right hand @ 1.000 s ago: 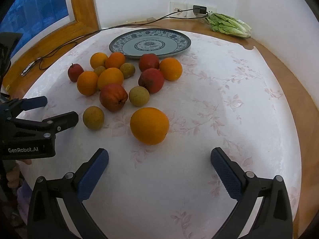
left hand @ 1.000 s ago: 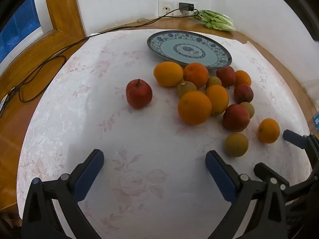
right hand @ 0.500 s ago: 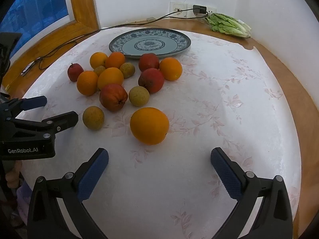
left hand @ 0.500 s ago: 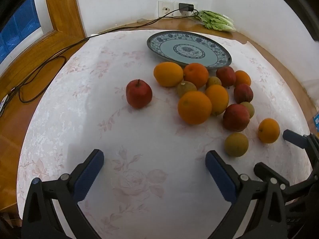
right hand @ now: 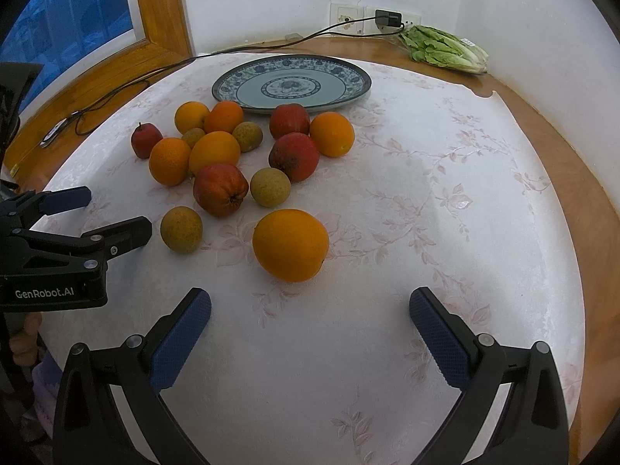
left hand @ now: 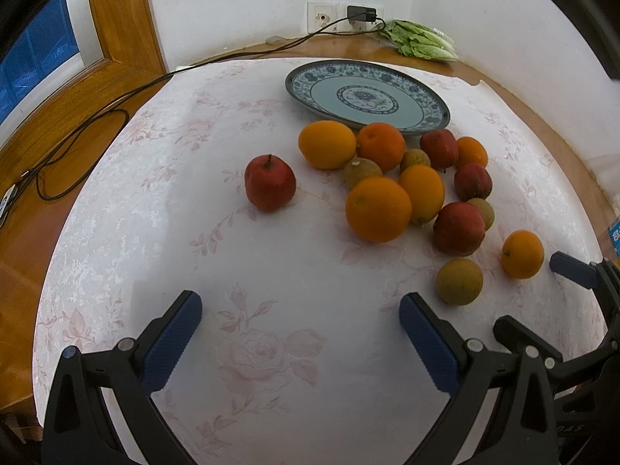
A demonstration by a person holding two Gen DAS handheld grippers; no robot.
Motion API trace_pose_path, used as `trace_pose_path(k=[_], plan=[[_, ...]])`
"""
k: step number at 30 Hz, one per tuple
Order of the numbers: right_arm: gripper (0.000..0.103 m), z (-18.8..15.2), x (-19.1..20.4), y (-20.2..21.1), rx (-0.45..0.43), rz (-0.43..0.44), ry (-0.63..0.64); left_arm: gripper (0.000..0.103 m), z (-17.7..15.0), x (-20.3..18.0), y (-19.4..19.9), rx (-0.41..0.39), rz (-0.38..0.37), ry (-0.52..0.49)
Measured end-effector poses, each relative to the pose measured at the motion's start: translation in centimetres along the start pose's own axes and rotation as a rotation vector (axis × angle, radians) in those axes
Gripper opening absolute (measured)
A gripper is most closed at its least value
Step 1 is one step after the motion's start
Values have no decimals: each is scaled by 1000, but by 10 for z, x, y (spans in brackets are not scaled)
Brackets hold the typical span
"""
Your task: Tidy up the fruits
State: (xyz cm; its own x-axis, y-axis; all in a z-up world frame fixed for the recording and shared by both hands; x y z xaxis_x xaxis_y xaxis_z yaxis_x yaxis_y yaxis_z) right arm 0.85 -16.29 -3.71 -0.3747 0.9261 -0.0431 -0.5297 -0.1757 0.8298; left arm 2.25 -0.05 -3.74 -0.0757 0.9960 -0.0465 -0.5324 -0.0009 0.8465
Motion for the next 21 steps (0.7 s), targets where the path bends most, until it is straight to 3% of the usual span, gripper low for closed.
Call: trace_pose_path(k=[17, 21], plan=[[103, 1, 0, 0, 13, -3, -2, 103, 2, 0, 3, -3, -8, -11], [99, 1, 0, 0, 13, 1, -5, 103, 1, -1, 3, -5, -10, -11]])
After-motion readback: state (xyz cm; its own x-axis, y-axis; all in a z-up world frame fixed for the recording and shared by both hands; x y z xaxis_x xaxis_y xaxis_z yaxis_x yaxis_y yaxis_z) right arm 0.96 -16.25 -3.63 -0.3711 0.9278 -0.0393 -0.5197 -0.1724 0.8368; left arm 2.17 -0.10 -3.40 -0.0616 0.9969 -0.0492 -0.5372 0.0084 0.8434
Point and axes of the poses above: each gripper's, at about its wrist camera, not at the fingertips, and y roughly against the way its jaws point, x to its left, z to its top, the point moved 4 cm from there along -y, roughly the way its jaws point, and after that the axes turned 6 degrees about y, right-handed, at the moved point
